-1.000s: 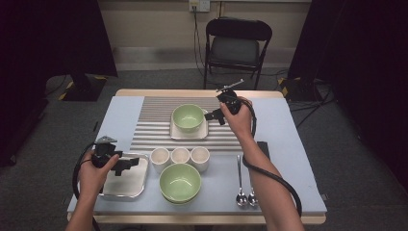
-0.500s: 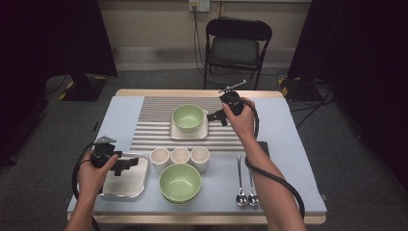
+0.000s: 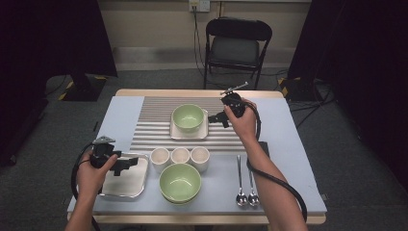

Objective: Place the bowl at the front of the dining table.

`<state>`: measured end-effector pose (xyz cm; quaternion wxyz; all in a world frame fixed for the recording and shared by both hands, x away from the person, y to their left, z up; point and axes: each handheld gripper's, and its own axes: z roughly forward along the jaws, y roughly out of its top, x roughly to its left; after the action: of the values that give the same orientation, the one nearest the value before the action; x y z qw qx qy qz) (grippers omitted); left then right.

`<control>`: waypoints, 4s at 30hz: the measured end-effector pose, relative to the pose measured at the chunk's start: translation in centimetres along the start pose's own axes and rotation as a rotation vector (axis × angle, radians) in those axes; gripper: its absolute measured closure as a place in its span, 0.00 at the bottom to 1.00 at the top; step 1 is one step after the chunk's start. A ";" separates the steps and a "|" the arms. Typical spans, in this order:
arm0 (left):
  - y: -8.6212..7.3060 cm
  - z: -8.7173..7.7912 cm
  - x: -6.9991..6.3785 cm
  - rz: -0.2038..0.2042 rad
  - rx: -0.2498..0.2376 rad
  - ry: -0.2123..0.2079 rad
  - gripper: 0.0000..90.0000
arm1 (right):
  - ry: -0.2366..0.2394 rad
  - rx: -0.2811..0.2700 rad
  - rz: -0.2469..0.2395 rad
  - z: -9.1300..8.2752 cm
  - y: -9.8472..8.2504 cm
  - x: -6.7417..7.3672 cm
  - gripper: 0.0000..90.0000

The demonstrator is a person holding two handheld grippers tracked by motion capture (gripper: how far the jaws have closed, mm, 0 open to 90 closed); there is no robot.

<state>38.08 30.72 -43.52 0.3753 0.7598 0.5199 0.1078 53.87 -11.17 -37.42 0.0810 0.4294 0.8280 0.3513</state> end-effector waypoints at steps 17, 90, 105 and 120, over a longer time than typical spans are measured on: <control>0.0 0.0 -0.1 0.000 -0.001 -0.005 0.17 | -0.002 -0.004 -0.011 -1.0 -0.6 -0.2 0.19; -0.3 0.3 0.0 0.005 0.025 0.008 0.17 | 0.002 -0.006 -0.042 -3.6 -4.0 -1.2 0.19; -0.3 0.3 0.0 0.004 0.027 0.008 0.17 | -0.003 -0.003 -0.041 -4.0 -4.7 -1.4 0.19; -0.3 0.3 0.0 0.002 0.026 0.009 0.17 | -0.011 -0.008 -0.043 -4.5 -5.3 -1.7 0.19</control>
<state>38.05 30.63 -43.98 0.3629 0.7647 0.5220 0.1051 49.52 -16.86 -37.87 0.0948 0.4130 0.8353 0.3504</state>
